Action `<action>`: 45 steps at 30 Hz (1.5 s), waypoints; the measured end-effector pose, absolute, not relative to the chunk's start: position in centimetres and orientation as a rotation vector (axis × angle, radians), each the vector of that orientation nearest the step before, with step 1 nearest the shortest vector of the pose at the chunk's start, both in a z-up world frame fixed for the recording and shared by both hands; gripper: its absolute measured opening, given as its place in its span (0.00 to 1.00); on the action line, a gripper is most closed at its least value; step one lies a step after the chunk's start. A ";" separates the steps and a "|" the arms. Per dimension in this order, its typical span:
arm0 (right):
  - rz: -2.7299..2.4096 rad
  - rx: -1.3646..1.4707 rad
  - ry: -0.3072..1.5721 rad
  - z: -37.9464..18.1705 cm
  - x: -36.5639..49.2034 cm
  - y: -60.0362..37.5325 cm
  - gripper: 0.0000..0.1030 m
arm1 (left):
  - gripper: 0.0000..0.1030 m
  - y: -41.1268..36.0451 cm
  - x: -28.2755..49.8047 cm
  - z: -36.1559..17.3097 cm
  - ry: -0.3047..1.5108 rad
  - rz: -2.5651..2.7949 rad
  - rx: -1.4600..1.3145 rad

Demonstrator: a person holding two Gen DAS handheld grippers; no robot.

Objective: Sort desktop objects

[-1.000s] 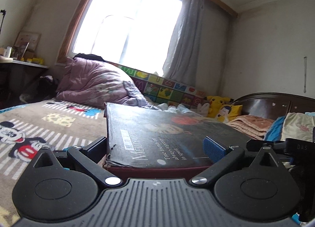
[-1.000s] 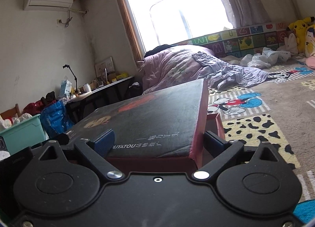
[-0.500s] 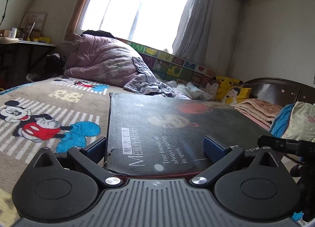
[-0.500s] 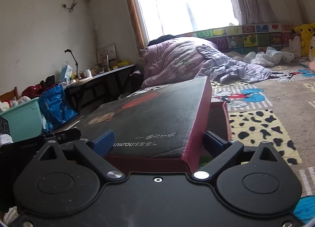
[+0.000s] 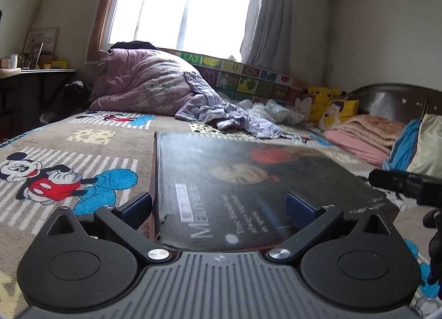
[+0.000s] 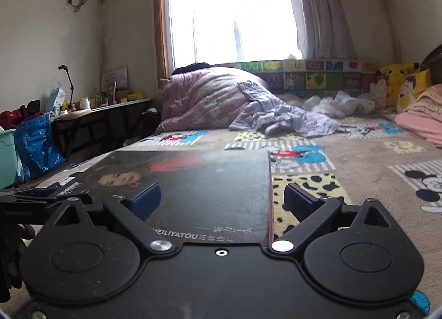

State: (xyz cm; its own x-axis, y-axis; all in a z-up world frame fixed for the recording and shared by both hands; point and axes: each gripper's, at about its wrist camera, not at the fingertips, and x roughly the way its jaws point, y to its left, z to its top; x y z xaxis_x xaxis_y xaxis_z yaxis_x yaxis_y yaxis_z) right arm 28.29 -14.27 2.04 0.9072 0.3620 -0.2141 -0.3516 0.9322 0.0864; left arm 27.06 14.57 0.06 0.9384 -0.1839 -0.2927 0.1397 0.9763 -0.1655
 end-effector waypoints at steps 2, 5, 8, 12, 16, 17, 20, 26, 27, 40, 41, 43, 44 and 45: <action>0.402 0.028 0.235 2.2 28.4 -13.9 0.95 | 1.00 14.4 27.0 0.3 0.299 -0.157 -0.141; 0.439 0.025 0.250 2.2 28.9 -13.4 0.95 | 1.00 14.2 26.8 0.5 0.271 -0.125 -0.125; 0.459 0.048 0.278 1.7 29.6 -13.2 0.95 | 1.00 14.3 26.3 1.2 0.215 -0.108 -0.128; 0.479 0.067 0.312 0.6 30.6 -13.4 0.95 | 1.00 13.5 26.1 1.6 0.206 -0.143 -0.084; 0.485 -0.006 0.350 0.8 31.1 -12.4 0.99 | 1.00 11.4 27.0 0.3 0.290 -0.151 0.038; 0.486 -0.012 0.357 0.8 31.1 -12.3 0.99 | 1.00 11.0 27.2 0.0 0.300 -0.153 0.054; 0.496 -0.017 0.369 1.0 31.1 -12.4 0.99 | 1.00 11.0 27.3 -0.1 0.318 -0.157 0.042; 0.500 0.043 0.396 1.7 29.1 -13.4 0.99 | 1.00 11.0 27.0 0.0 0.330 -0.142 0.039; 0.493 0.042 0.393 1.7 28.2 -13.7 0.99 | 1.00 10.9 26.9 0.1 0.334 -0.136 0.038; 0.424 0.045 0.578 -4.2 16.9 -17.0 0.99 | 1.00 8.4 22.8 0.2 0.408 -0.007 0.118; 0.414 0.053 0.597 -4.7 16.2 -17.4 0.99 | 1.00 8.0 22.6 0.0 0.434 0.000 0.130; 0.394 0.069 0.630 -5.3 15.0 -18.1 0.99 | 1.00 7.6 22.0 -0.7 0.506 -0.011 0.086; 0.384 0.077 0.637 -5.3 14.6 -18.4 0.99 | 1.00 7.5 21.6 -1.0 0.527 -0.021 0.052; 0.375 0.086 0.643 -5.3 14.1 -18.6 0.99 | 1.00 7.3 21.2 -1.3 0.548 -0.032 0.021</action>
State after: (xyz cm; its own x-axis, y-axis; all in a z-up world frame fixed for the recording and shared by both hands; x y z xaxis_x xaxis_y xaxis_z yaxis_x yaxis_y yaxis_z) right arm 14.11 -18.61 -5.27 0.7357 0.3668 -0.5694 -0.3143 0.9296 0.1927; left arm 21.18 7.27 -1.31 0.8529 -0.0253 -0.5214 0.0365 0.9993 0.0113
